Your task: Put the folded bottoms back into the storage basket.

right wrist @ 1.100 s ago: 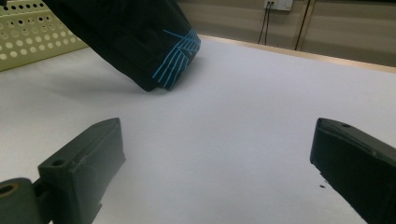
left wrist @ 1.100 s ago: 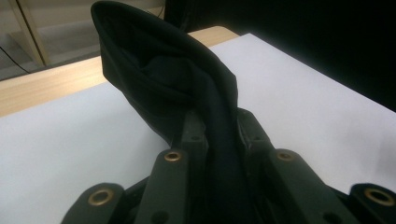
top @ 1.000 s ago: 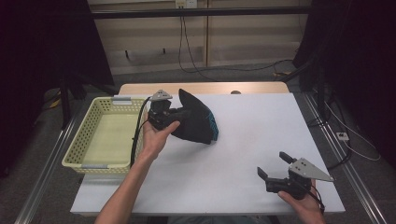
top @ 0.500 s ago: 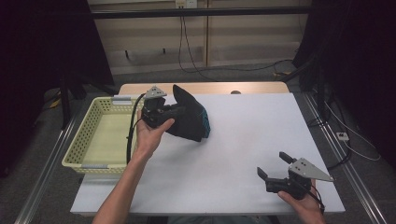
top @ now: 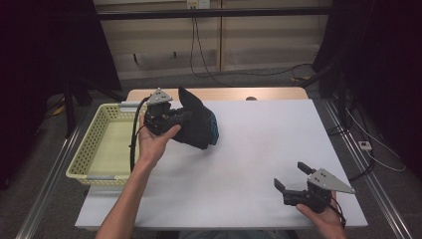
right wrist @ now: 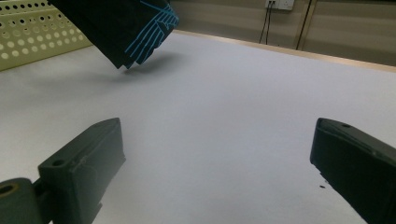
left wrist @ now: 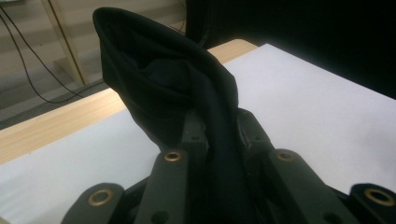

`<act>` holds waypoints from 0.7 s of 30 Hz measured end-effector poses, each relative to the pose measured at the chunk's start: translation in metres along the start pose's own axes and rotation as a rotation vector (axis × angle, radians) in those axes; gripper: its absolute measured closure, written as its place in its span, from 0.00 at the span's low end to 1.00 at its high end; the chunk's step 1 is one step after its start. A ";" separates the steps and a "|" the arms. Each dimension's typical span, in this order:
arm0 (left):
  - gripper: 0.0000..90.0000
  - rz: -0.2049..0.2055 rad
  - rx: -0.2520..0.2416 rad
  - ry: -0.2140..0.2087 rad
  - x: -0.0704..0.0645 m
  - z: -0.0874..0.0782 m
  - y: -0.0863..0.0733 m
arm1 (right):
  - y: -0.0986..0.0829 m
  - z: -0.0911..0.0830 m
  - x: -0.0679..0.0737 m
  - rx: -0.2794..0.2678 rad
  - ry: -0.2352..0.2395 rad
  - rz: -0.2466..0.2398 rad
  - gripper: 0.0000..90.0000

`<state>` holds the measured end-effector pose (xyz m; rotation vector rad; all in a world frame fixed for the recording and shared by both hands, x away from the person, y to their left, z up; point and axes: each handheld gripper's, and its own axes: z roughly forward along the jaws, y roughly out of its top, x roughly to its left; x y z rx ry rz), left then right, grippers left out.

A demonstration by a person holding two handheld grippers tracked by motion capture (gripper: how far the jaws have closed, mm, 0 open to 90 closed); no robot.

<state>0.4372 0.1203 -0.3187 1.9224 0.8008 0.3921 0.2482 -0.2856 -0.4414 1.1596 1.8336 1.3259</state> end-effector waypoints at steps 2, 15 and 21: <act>0.85 0.011 0.009 0.022 -0.002 -0.001 0.001 | 0.000 0.000 0.000 -0.001 0.003 -0.005 0.03; 0.85 0.032 -0.007 0.053 -0.004 -0.021 0.003 | 0.000 0.000 0.000 -0.002 -0.004 0.006 0.03; 0.85 0.024 -0.024 0.048 0.001 -0.031 0.001 | 0.000 0.000 0.001 -0.006 0.000 0.000 0.03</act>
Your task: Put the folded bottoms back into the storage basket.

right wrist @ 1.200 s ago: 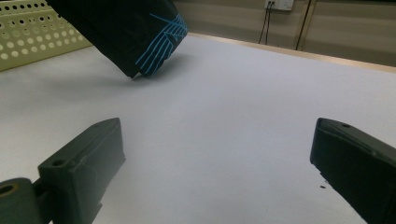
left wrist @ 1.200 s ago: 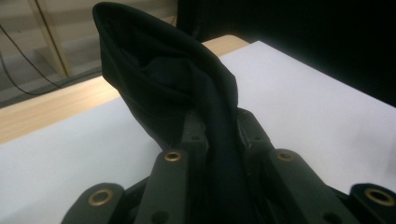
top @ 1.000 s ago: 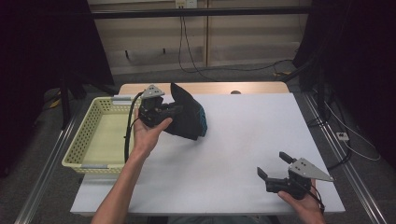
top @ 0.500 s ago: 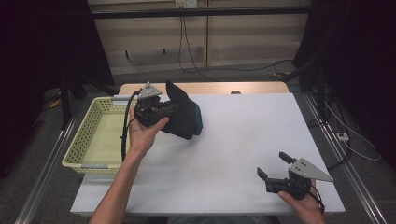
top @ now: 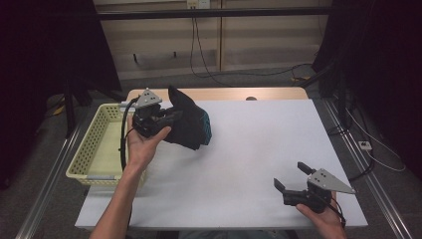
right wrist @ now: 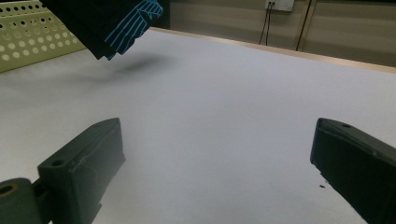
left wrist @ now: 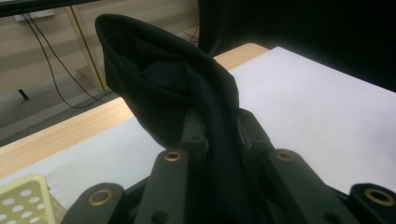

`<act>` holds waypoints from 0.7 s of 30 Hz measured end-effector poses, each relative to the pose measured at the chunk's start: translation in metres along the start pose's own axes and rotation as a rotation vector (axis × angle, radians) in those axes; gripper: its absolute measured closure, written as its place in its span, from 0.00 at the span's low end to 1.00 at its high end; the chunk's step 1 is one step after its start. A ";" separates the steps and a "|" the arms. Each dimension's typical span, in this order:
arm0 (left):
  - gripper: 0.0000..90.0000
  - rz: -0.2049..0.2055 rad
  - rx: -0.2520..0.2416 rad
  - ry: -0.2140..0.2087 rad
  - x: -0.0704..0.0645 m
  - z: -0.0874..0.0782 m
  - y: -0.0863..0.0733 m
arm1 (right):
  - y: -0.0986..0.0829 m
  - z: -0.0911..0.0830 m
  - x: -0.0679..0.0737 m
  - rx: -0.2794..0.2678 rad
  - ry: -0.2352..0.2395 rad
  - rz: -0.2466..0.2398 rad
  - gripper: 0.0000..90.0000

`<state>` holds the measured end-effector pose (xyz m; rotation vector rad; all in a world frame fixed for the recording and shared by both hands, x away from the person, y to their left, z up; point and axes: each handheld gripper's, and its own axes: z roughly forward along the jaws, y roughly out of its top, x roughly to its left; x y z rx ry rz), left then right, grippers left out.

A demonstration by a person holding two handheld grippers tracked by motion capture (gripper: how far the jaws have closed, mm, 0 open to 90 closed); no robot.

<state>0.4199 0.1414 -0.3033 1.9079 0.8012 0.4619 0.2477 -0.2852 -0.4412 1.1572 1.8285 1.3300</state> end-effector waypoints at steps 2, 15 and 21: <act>0.85 0.000 0.001 0.001 0.001 -0.002 0.000 | 0.000 0.000 -0.001 -0.001 0.001 0.003 0.03; 0.85 -0.014 -0.053 0.002 0.006 -0.025 0.007 | 0.000 0.000 -0.001 0.001 -0.002 0.001 0.03; 0.85 -0.015 -0.079 0.008 0.010 -0.037 0.009 | 0.000 0.000 0.000 0.000 -0.003 0.007 0.03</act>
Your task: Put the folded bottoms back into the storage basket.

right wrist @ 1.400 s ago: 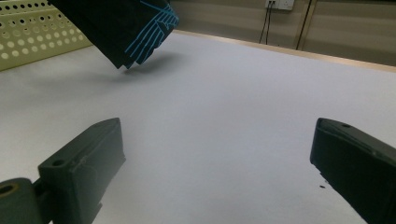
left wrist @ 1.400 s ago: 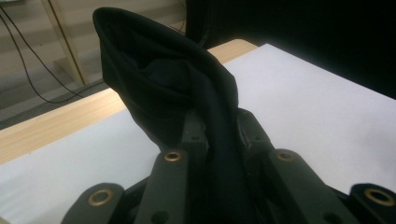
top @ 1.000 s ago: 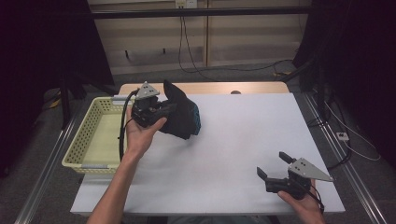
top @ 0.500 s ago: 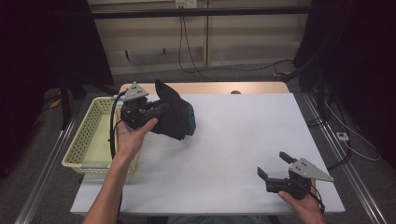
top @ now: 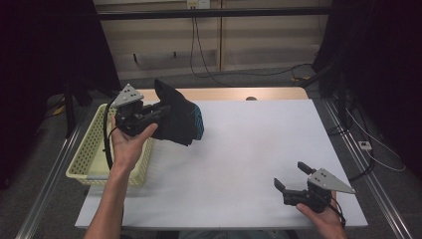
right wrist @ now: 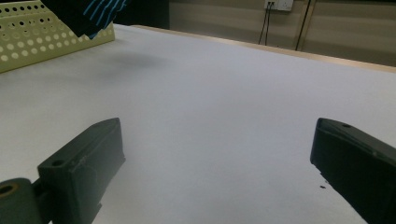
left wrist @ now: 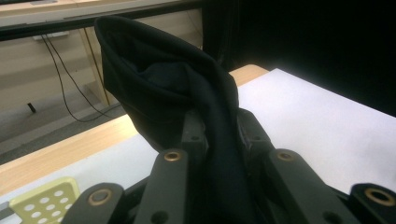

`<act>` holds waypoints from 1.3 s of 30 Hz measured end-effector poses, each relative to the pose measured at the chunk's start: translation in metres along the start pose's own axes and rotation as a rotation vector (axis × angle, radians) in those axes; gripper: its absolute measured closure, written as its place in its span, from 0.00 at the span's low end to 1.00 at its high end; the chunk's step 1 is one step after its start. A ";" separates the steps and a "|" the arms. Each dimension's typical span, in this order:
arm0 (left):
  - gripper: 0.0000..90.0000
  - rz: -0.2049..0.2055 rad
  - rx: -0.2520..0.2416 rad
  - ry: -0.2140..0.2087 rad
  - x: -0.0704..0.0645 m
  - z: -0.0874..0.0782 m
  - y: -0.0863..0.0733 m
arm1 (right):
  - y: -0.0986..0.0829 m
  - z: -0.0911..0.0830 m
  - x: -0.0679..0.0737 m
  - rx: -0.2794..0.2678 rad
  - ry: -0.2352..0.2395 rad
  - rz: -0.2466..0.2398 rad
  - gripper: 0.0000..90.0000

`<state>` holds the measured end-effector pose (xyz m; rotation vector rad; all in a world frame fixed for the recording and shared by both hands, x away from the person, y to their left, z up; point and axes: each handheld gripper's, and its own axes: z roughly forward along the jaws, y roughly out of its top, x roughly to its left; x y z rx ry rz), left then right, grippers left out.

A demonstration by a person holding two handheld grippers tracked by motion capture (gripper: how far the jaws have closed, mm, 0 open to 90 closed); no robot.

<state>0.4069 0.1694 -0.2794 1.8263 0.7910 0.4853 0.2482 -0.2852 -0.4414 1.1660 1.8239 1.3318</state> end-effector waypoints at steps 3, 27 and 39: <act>0.85 -0.010 -0.012 -0.007 0.002 -0.004 0.001 | 0.000 0.000 0.000 0.001 0.001 0.000 0.03; 0.85 0.016 -0.068 0.010 0.012 -0.044 0.009 | 0.000 0.000 0.000 0.000 0.002 -0.006 0.03; 0.85 0.004 -0.079 0.042 0.024 -0.062 0.007 | 0.000 0.000 0.001 0.004 0.007 -0.009 0.03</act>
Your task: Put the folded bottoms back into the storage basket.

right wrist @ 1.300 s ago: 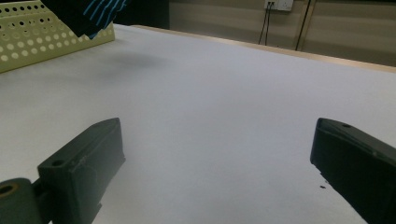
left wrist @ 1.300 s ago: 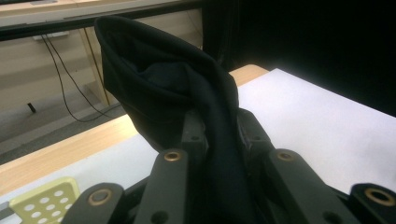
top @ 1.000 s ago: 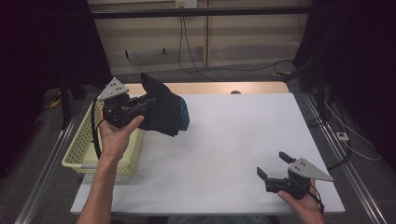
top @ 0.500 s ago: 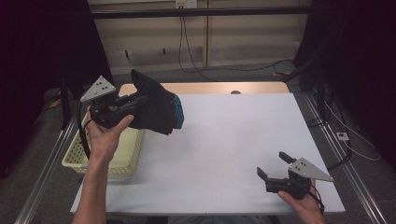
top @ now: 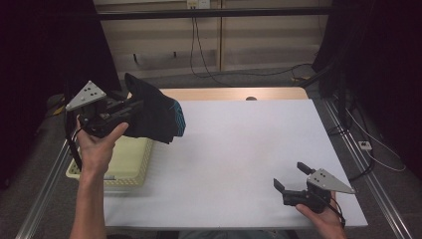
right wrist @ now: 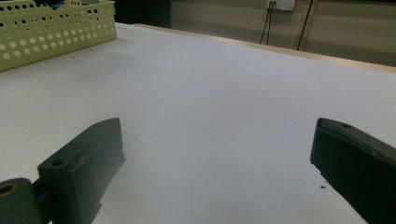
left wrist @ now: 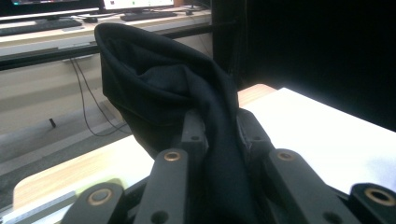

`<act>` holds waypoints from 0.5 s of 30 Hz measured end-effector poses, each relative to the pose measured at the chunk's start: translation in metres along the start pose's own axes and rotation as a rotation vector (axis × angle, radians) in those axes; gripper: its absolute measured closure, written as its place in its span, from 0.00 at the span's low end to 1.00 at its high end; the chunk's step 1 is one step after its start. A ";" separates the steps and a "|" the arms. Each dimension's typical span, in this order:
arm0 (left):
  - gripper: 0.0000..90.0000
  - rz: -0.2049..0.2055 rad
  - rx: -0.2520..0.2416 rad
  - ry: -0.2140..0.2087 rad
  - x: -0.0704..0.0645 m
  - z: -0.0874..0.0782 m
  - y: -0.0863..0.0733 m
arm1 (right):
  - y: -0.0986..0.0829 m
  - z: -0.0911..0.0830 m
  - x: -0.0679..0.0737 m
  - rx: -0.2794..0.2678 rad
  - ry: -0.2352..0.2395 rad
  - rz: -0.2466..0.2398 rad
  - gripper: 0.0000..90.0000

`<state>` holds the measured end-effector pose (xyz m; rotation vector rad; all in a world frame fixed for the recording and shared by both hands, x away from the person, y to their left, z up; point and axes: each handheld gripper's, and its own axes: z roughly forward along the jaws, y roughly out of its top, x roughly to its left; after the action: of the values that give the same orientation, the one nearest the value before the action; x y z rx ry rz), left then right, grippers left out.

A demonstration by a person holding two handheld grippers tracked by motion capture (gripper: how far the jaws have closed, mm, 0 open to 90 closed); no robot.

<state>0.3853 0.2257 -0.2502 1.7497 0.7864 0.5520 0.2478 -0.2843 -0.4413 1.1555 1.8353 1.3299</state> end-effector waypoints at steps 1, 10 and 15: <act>0.85 -0.001 -0.003 0.001 0.001 -0.001 0.000 | 0.000 0.000 0.000 0.000 -0.002 0.000 0.03; 0.85 -0.015 -0.017 0.030 0.009 -0.014 -0.001 | 0.000 0.000 0.000 0.001 -0.002 0.000 0.03; 0.85 -0.017 -0.020 0.043 0.014 -0.022 -0.001 | 0.000 0.000 0.000 0.000 -0.001 0.000 0.03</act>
<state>0.3793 0.2503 -0.2447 1.7166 0.8229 0.5862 0.2478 -0.2841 -0.4413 1.1558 1.8351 1.3284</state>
